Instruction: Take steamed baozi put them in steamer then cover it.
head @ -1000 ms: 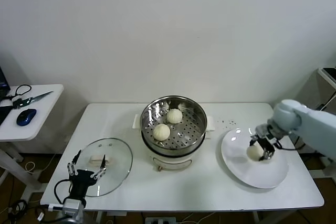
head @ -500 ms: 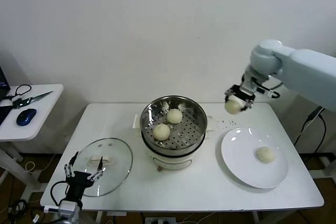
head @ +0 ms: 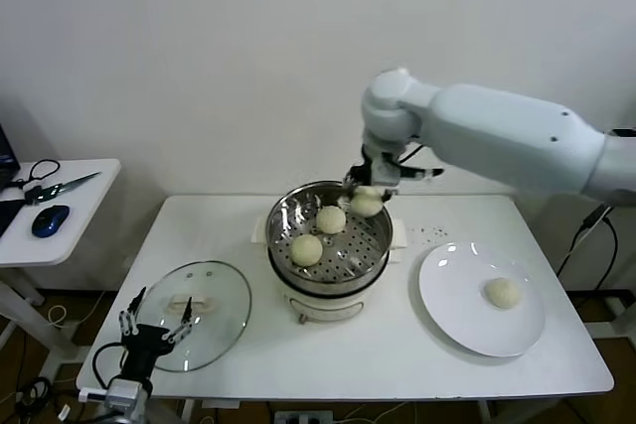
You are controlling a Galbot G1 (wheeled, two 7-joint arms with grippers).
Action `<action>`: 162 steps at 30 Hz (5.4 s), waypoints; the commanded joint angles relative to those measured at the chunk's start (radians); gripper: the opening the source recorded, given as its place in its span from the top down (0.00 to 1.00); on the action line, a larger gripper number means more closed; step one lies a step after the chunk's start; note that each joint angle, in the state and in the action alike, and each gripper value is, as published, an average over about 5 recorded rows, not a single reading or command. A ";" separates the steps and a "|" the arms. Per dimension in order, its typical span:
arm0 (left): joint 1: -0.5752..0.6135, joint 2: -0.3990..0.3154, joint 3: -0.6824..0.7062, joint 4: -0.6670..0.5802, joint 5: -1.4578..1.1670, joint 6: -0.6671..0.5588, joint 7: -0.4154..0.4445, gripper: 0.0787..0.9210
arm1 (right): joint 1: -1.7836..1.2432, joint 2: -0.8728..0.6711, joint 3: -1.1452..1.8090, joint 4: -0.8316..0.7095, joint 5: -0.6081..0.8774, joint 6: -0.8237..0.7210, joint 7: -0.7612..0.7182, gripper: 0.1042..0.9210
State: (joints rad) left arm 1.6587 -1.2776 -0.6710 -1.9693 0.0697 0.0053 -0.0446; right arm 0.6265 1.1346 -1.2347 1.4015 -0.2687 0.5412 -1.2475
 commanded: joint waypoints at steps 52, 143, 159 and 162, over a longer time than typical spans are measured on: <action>-0.008 0.029 0.028 0.007 0.007 0.009 0.000 0.12 | 0.084 -0.491 -0.148 0.007 0.523 -0.739 0.229 0.12; -0.001 0.013 0.047 -0.011 0.020 0.011 0.004 0.12 | 0.308 -0.180 -0.321 -0.130 0.944 -0.909 0.274 0.31; -0.017 0.008 0.054 0.008 0.012 0.008 0.008 0.12 | 0.145 -0.039 -0.359 -0.039 1.022 -1.088 0.459 0.31; -0.017 0.011 0.048 0.006 0.006 0.009 0.008 0.12 | 0.108 -0.046 -0.367 -0.052 1.002 -1.086 0.463 0.31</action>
State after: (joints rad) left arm 1.6411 -1.2691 -0.6195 -1.9622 0.0806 0.0136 -0.0370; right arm 0.7866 1.0242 -1.5348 1.3246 0.6883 -0.4789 -0.8582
